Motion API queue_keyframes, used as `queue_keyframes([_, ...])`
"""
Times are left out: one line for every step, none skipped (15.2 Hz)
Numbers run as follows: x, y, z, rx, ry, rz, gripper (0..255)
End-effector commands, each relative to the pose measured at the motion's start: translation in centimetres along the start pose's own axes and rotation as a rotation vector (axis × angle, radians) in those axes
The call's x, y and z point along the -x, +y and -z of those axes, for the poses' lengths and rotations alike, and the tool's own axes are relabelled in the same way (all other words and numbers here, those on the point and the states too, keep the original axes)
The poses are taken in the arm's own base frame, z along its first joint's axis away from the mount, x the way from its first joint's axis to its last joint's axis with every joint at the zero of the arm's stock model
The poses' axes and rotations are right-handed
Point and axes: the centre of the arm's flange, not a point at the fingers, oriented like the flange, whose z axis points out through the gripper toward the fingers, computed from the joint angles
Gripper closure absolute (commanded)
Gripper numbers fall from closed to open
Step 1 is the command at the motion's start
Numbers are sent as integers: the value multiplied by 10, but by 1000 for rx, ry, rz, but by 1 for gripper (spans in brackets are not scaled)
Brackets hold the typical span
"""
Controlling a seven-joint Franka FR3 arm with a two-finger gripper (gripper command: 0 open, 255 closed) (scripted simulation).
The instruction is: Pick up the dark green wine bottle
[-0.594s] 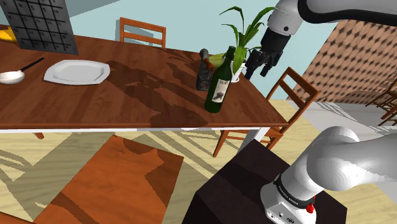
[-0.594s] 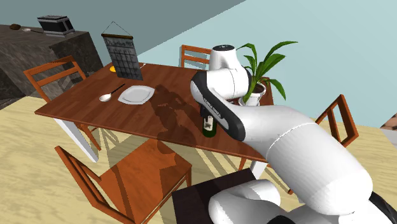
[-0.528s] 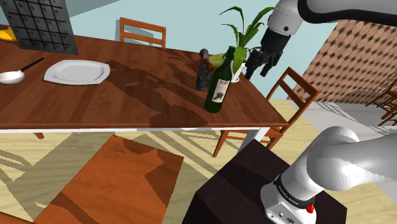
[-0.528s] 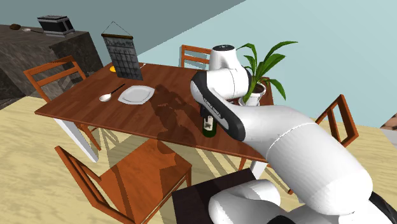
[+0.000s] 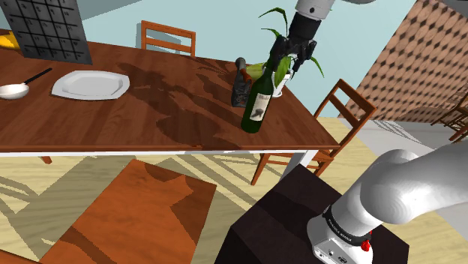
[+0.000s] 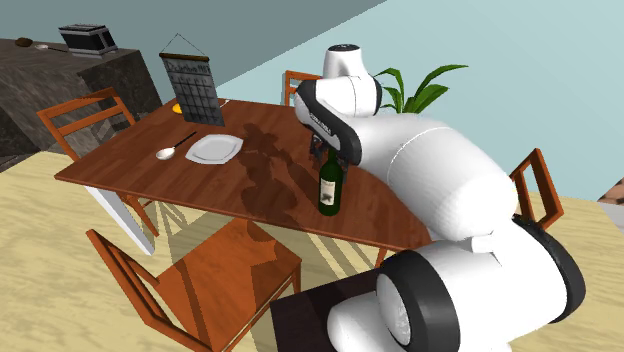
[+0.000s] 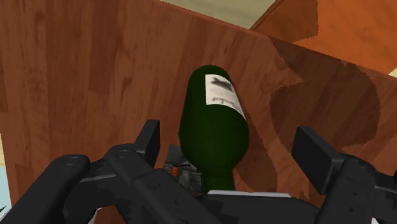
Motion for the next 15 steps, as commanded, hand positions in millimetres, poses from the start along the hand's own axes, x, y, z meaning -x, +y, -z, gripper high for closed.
queue_keyframes([-24, -2, 11, -2, 4, -40, 0])
queue_keyframes([-36, -2, 15, -3, 6, -59, 0])
queue_keyframes([-48, -2, 19, -4, 8, -79, 0])
queue_keyframes([-61, -2, 23, -5, 10, -98, 0])
queue_keyframes([-68, -1, 25, -6, 11, -110, 0])
queue_keyframes([-68, -1, 20, -6, 11, -110, 0])
queue_keyframes([-67, -1, 15, -6, 11, -110, 0])
queue_keyframes([-67, -1, 9, -6, 11, -110, 0])
queue_keyframes([-66, -1, 4, -6, 11, -110, 0])
queue_keyframes([-66, -2, -1, -6, 11, -110, 0])
queue_keyframes([-65, -2, -7, -6, 11, -110, 0])
queue_keyframes([-65, -2, -12, -6, 11, -110, 0])
queue_keyframes([-65, -2, -15, -6, 11, -110, 0])
queue_keyframes([-65, -2, -15, -6, 11, -110, 0])
queue_keyframes([-65, -2, -14, -6, 11, -110, 255])
